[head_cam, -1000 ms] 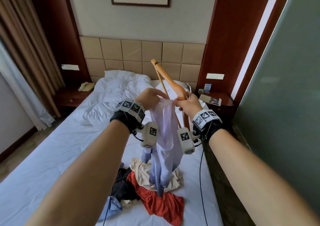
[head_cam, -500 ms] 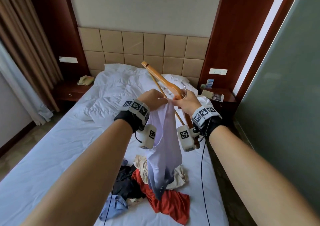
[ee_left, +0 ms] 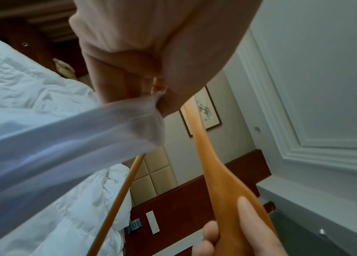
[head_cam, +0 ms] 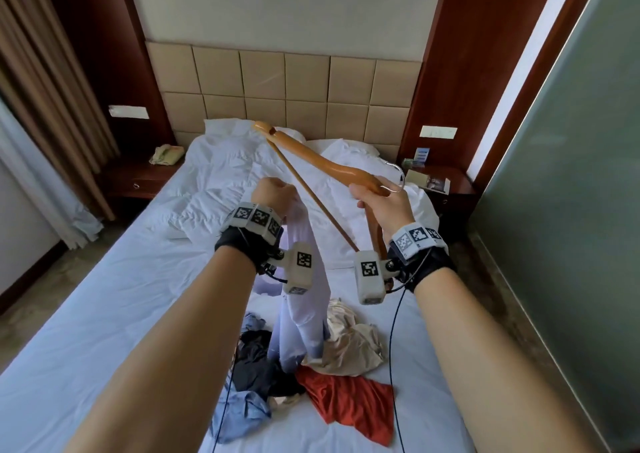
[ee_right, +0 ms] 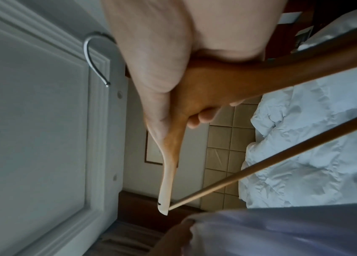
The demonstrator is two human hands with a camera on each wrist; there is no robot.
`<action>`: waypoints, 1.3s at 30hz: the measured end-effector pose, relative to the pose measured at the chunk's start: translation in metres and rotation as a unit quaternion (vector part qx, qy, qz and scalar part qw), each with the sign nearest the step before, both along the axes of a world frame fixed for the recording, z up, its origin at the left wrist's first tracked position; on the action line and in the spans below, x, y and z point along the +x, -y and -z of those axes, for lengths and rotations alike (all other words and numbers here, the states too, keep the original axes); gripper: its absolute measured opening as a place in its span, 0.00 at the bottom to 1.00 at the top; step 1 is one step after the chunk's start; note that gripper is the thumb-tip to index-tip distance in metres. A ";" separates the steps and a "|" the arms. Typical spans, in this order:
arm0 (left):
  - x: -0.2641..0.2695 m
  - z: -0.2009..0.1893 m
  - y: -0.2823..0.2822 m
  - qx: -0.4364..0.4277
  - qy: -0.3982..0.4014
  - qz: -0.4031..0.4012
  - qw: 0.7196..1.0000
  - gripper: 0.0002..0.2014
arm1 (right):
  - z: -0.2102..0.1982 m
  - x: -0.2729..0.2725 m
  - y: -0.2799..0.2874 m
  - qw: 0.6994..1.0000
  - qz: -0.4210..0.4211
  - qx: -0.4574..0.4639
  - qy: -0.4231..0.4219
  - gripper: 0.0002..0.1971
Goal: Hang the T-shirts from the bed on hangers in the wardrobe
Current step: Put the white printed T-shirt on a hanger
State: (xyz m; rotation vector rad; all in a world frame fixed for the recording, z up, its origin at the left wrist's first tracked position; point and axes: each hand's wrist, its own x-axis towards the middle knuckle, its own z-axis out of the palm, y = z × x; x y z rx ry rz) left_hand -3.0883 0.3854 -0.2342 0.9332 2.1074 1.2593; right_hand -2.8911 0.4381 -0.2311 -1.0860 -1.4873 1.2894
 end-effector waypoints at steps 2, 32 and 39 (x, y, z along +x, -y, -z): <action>-0.014 0.010 0.002 -0.001 0.031 -0.027 0.999 0.06 | 0.006 -0.004 0.004 0.999 0.012 -0.002 -0.034 0.07; -0.114 0.080 0.104 0.032 -0.045 -0.167 0.984 0.10 | 0.082 -0.045 0.084 0.992 0.081 -0.096 0.007 0.17; -0.113 0.085 0.105 -0.030 -0.104 -0.163 0.981 0.14 | 0.077 -0.044 0.084 0.994 0.087 -0.067 0.022 0.15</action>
